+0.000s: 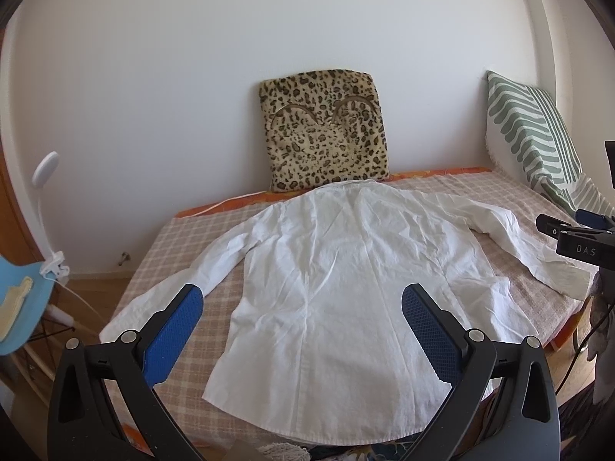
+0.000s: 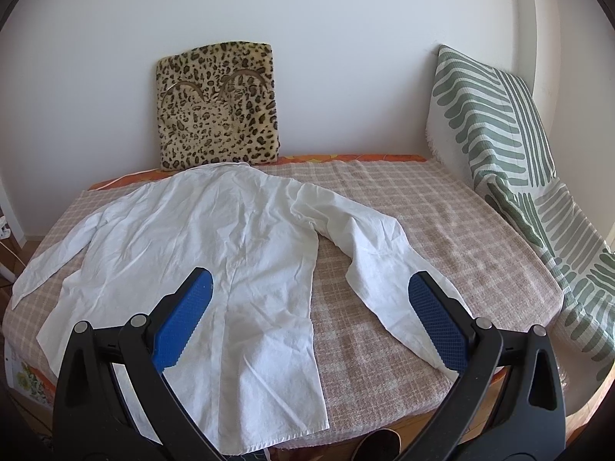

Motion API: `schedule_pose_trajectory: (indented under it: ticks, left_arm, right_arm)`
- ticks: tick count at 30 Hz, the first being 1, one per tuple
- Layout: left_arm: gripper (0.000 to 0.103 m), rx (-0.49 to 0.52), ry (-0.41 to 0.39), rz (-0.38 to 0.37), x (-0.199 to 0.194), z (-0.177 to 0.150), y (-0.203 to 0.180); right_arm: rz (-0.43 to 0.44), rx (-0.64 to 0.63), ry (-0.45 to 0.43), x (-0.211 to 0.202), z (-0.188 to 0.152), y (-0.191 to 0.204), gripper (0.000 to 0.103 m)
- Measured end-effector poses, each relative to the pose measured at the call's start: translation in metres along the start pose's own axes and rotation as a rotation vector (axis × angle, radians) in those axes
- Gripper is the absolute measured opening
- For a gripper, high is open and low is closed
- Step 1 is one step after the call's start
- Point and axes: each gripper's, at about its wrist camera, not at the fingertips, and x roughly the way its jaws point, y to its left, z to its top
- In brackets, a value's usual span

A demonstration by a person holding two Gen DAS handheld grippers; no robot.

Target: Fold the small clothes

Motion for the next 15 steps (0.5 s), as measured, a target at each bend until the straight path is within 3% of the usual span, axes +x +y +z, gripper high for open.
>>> schedule_pose_trajectory:
  ticks: [15]
  left_arm:
    - [0.103, -0.004, -0.016, 0.013, -0.0020, -0.0003, -0.0037]
  right_arm:
    - [0.007, 0.005, 0.007, 0.0006, -0.0003, 0.0000, 0.103]
